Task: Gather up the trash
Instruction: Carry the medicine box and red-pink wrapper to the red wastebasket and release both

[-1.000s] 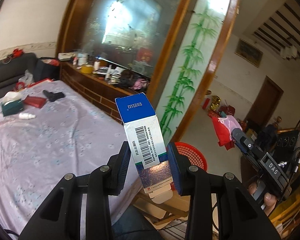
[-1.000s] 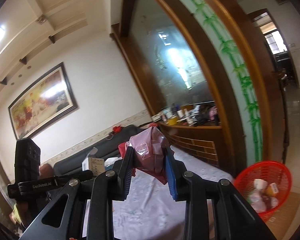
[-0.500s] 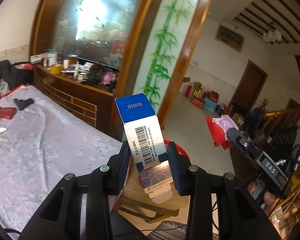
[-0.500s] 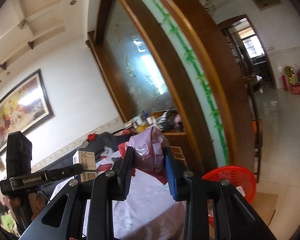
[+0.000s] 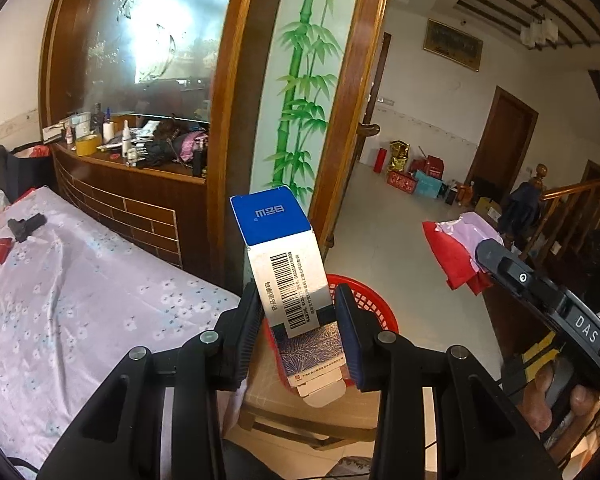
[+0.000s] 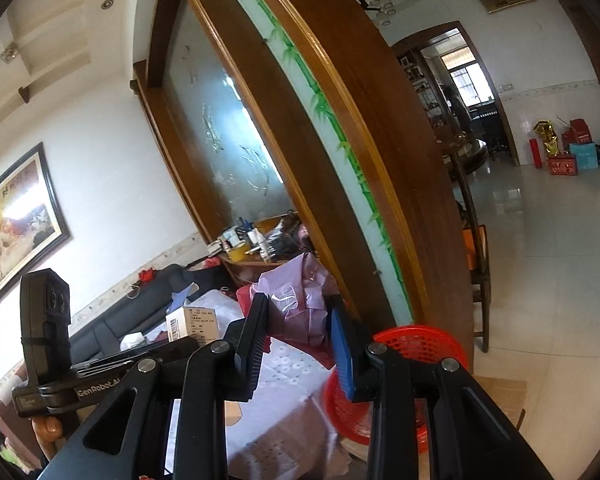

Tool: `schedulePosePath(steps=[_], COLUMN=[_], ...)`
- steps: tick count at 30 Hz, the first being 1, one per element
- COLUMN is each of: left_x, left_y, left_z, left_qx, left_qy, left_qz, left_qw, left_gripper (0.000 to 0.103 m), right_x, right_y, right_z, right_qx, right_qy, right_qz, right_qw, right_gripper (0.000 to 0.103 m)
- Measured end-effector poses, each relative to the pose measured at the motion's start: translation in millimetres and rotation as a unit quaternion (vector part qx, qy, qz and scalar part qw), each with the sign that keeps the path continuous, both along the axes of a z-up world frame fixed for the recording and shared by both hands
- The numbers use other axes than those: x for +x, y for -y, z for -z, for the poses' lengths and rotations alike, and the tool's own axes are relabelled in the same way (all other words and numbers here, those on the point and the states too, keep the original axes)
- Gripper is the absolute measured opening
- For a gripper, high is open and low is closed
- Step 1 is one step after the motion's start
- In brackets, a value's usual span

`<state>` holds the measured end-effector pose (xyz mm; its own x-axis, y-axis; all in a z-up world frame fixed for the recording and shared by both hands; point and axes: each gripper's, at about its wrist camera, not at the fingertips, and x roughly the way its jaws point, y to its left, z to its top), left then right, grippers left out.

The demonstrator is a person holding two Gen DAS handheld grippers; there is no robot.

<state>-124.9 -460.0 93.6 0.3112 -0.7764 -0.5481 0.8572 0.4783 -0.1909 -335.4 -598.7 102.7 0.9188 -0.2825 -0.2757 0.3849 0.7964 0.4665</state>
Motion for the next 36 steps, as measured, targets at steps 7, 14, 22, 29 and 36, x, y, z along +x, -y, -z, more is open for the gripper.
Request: schedulePosePath(steps=[7, 14, 22, 29, 36], left_x=[-5.8, 2.7, 9.6, 17.8, 27.5], left_y=[26.2, 47.0, 67.7, 96.9, 112.9], left_z=[14.5, 34.4, 43.4, 74.8, 103.1], left_qx=[0.017, 0.025, 0.031, 0.054, 0.065], left_qy=[0.01, -0.024, -0.034, -0.06, -0.079], left_qz=[0.009, 0.036, 0.055, 0.083, 0.094], left_qw=[0.9998, 0.9987, 0.9974, 0.9933, 0.9903], left_gripper=[0.036, 0.036, 0.036, 0.036, 0.041], right_x=[3.7, 10.1, 13.2, 21.6, 33.2], right_y=[13.9, 26.8, 41.4, 48.2, 61.9], right_z=[13.5, 26.0, 36.9, 47.8, 70.0], right_qx=[0.013, 0.029, 0.045, 0.055, 0.081], right_qy=[-0.021, -0.039, -0.052, -0.061, -0.079], right_qz=[0.011, 0.02, 0.036, 0.037, 0.039], right_qw=[1.0, 0.999, 0.997, 0.996, 0.993], right_gripper=[0.032, 0.032, 0.032, 0.032, 0.035])
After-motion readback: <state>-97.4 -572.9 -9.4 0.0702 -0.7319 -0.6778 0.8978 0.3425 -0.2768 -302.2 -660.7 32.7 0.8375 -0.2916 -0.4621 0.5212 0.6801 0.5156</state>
